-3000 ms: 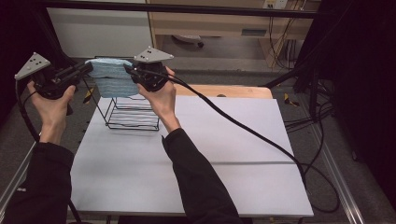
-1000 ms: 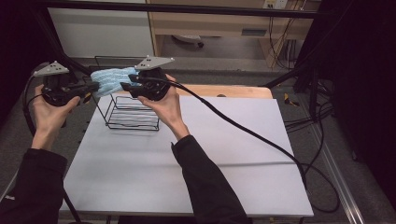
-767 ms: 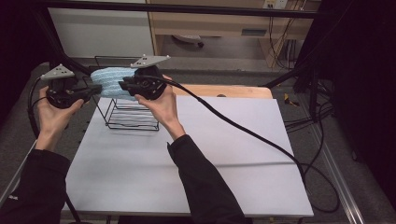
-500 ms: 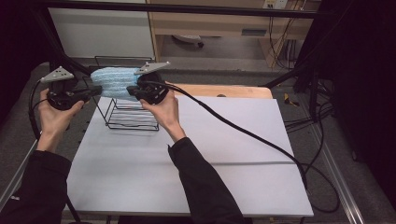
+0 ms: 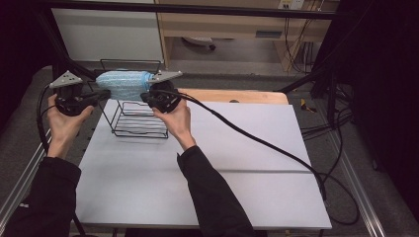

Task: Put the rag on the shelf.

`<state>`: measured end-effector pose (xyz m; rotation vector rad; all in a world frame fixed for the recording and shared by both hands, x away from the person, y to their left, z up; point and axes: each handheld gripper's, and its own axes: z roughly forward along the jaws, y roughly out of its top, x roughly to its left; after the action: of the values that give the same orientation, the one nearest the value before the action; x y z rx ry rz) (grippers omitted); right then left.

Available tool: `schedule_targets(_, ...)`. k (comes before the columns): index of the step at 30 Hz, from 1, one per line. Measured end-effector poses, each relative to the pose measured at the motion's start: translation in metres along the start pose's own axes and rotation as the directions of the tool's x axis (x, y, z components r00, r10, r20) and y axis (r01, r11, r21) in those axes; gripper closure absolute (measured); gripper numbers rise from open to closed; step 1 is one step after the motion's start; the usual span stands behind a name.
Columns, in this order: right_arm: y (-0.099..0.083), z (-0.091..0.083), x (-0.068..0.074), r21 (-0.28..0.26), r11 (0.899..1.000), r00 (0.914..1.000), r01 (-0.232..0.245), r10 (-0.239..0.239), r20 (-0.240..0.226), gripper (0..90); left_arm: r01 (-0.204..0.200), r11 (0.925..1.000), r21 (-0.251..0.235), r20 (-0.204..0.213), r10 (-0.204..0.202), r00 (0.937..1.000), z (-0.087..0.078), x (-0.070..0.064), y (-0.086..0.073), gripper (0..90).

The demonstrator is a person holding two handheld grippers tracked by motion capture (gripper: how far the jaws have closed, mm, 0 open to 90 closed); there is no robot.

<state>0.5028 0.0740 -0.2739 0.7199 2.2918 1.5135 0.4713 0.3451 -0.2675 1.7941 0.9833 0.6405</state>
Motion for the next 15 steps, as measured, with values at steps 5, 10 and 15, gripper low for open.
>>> schedule_targets(5,0.001,-0.005,0.003,-0.012,1.000,0.9999,0.011,-0.011,-0.009,86.1,0.009,0.9998,-0.016,0.014,-0.009,0.9999,-0.007,0.000,0.000,87.2)
schedule_targets(10,0.005,-0.013,0.007,-0.030,0.999,0.9996,0.012,-0.013,-0.023,83.1,0.018,0.9992,-0.035,0.013,-0.018,0.9998,-0.017,-0.001,0.001,81.8)
schedule_targets(15,0.010,-0.022,0.008,-0.050,0.999,0.9992,0.007,-0.008,-0.039,78.8,0.021,0.9991,-0.038,0.011,-0.020,0.9997,-0.026,-0.004,0.004,73.8)
